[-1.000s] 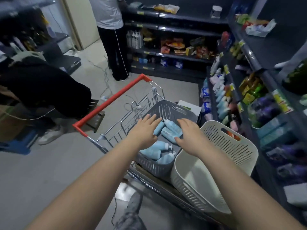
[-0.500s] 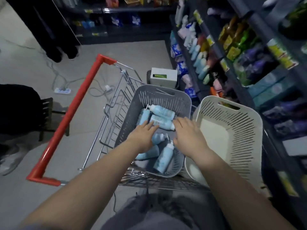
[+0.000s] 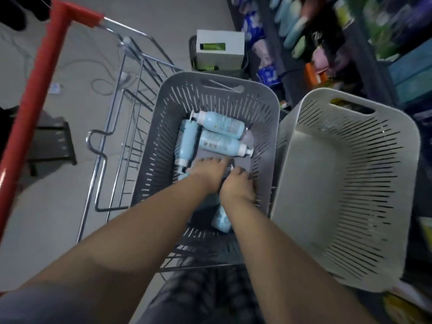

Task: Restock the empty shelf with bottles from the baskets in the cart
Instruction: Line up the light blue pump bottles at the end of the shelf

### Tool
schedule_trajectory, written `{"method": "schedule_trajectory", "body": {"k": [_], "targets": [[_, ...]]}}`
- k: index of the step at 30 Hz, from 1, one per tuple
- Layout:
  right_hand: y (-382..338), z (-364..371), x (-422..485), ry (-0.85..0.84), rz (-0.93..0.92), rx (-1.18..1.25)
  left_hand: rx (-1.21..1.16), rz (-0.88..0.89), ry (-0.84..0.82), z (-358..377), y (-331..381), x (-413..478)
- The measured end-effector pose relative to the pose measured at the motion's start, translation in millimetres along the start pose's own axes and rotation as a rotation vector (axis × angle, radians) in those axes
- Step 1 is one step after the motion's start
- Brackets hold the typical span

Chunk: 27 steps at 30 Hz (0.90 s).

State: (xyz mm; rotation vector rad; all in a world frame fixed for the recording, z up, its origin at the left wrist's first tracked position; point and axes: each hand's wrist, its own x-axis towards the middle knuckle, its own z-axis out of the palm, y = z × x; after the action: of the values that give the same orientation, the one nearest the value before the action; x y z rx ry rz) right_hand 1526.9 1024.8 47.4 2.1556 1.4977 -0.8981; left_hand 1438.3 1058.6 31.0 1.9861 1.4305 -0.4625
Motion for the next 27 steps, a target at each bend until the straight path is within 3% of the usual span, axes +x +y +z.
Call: {"method": "schedule_trajectory", "body": {"k": [4,9,12,19,25,27], "targets": [[2.9,17.7,16.3,-0.008,0.119,0.11,0.001,-0.076,-0.025,23.5,3.5,15.2],[1.5,28.5,25.3,-0.069,0.136,0.157,0.005,-0.071,0.05,25.1,4.7,25.1],[0.7,25.8,30.2,0.025,0.168,0.201,-0.065,-0.065,0.085,18.6,3.5,20.6],[3.3,-9.3,13.9,0.087,0.049,0.314,-0.379,-0.068,0.256,4.7,-5.6,-11.6],[1.8,-36.3,-28.2,0.243,-0.167,0.36,-0.565,0.158,0.282,-6.9,-21.5,-46.0],[4.3,-38.5,-36.5,0.295,-0.231,0.323,-0.623,0.154,0.334,-9.4,-22.0,-49.9]]}}
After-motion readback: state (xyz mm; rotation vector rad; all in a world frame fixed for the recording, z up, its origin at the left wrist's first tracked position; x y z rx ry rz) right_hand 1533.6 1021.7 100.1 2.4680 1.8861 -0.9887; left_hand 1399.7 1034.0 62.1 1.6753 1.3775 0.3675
